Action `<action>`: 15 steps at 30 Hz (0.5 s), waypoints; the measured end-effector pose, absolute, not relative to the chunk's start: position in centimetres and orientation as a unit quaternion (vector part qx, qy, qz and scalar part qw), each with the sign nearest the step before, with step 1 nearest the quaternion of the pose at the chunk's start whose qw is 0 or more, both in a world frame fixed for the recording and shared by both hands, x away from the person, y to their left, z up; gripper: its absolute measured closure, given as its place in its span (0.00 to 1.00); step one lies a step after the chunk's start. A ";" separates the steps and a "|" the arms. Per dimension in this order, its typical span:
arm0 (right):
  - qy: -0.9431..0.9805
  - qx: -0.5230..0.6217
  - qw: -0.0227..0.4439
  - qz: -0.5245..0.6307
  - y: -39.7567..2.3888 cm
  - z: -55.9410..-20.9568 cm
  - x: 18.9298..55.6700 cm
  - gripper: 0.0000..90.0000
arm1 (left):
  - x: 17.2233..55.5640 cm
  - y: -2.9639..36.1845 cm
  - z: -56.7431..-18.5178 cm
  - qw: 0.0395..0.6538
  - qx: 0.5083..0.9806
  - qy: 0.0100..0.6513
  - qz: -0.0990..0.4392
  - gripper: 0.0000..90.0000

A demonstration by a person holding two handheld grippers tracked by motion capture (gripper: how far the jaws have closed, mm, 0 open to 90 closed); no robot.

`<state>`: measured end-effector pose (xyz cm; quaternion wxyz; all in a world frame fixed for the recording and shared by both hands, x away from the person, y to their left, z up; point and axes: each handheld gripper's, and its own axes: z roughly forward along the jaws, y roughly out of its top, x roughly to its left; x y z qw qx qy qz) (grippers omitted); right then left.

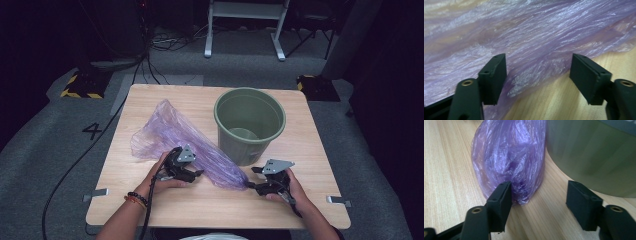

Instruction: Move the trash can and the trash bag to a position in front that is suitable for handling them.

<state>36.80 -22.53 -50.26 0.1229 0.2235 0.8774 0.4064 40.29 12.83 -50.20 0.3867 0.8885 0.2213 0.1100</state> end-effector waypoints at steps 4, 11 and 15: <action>0.873 0.229 0.128 0.411 -23.0 -50.2 36.4 0.36 | 40.4 12.9 -50.2 0.393 0.887 0.222 0.099 0.54; 0.866 0.246 0.134 0.415 -24.2 -50.2 35.8 0.34 | 40.4 13.1 -50.2 0.395 0.879 0.245 0.108 0.71; 0.860 0.255 0.134 0.421 -24.9 -50.1 35.9 0.32 | 40.4 13.1 -50.2 0.395 0.878 0.248 0.111 0.79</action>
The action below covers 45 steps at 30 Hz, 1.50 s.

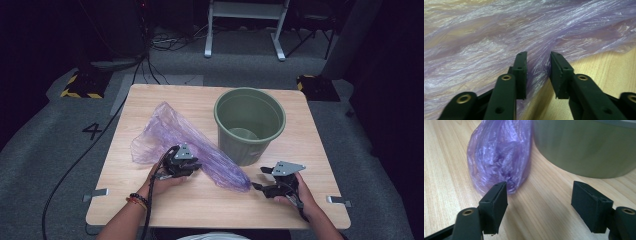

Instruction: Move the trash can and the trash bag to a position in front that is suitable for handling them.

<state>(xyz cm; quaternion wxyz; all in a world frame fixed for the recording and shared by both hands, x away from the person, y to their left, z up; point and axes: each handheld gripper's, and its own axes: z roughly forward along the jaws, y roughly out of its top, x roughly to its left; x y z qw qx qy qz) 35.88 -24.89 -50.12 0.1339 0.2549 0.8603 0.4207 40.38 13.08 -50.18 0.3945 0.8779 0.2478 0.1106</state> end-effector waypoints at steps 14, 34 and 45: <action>0.849 0.231 0.136 0.455 -23.2 -48.5 34.8 0.32 | 40.4 12.9 -50.2 0.391 0.876 0.255 0.122 0.96; 0.877 0.226 0.122 0.405 -21.4 -49.8 35.0 0.98 | 40.4 13.0 -50.2 0.395 0.876 0.255 0.111 0.98; 0.869 0.237 0.129 0.414 -21.9 -49.9 35.8 0.99 | 40.2 12.9 -50.2 0.388 0.875 0.258 0.132 0.75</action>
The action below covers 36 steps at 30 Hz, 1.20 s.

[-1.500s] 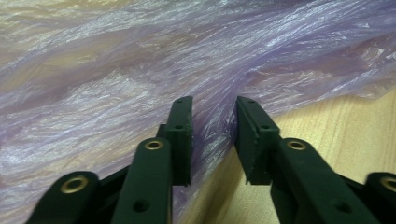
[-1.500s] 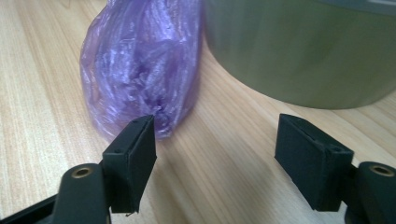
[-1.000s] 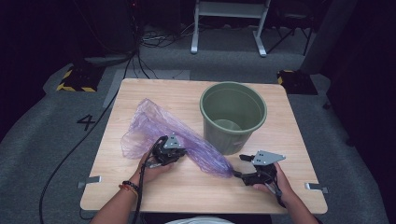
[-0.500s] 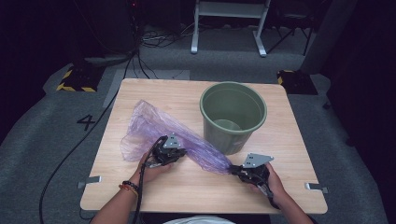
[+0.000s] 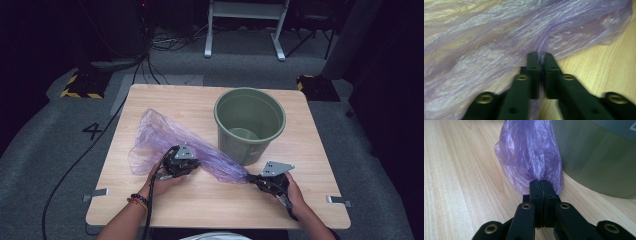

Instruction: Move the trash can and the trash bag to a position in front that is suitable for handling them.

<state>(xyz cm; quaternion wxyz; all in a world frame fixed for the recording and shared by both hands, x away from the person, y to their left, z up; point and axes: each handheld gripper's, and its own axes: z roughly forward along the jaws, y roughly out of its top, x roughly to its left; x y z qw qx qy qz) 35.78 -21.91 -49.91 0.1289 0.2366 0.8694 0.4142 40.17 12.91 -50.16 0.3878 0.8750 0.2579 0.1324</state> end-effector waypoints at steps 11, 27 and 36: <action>0.869 0.229 0.121 0.422 -21.7 -49.8 35.9 0.99 | 38.7 11.3 -48.6 0.407 0.872 0.227 0.149 0.18; 0.863 0.211 0.123 0.442 -21.4 -48.8 36.1 0.98 | 40.3 9.2 -49.6 0.364 0.901 0.197 0.128 0.50; 0.857 0.216 0.111 0.455 -22.0 -48.8 36.4 0.59 | 40.7 9.3 -49.7 0.379 0.902 0.187 0.089 0.84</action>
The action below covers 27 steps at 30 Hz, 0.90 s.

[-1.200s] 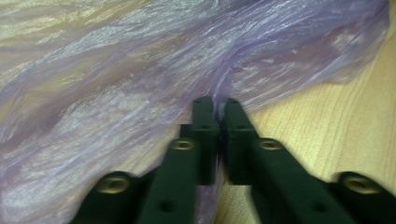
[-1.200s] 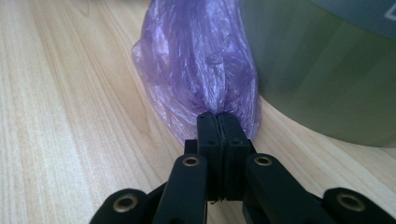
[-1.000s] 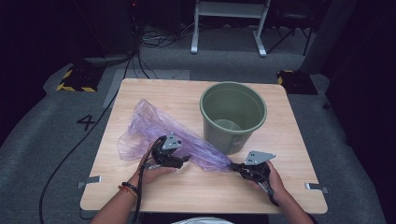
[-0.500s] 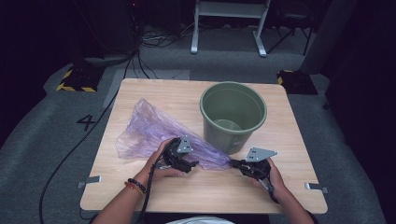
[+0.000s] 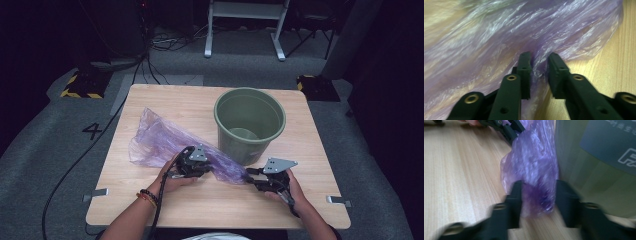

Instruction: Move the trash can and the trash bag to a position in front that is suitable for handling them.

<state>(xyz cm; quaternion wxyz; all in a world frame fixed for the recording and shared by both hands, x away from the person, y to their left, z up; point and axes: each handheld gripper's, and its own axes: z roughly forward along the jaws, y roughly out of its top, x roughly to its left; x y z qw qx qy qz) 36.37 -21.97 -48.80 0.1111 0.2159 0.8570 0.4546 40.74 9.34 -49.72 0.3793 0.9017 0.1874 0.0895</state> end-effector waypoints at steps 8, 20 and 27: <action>0.848 0.235 0.126 0.459 -24.7 -47.9 36.0 0.29 | 40.7 9.3 -49.7 0.374 0.900 0.196 0.103 0.97; 0.839 0.314 0.150 0.418 -29.4 -49.3 37.5 0.31 | 41.1 10.3 -49.8 0.374 0.889 0.231 0.131 0.99; 0.856 0.306 0.129 0.395 -28.7 -49.9 37.7 0.28 | 41.0 11.1 -49.4 0.384 0.880 0.242 0.137 0.99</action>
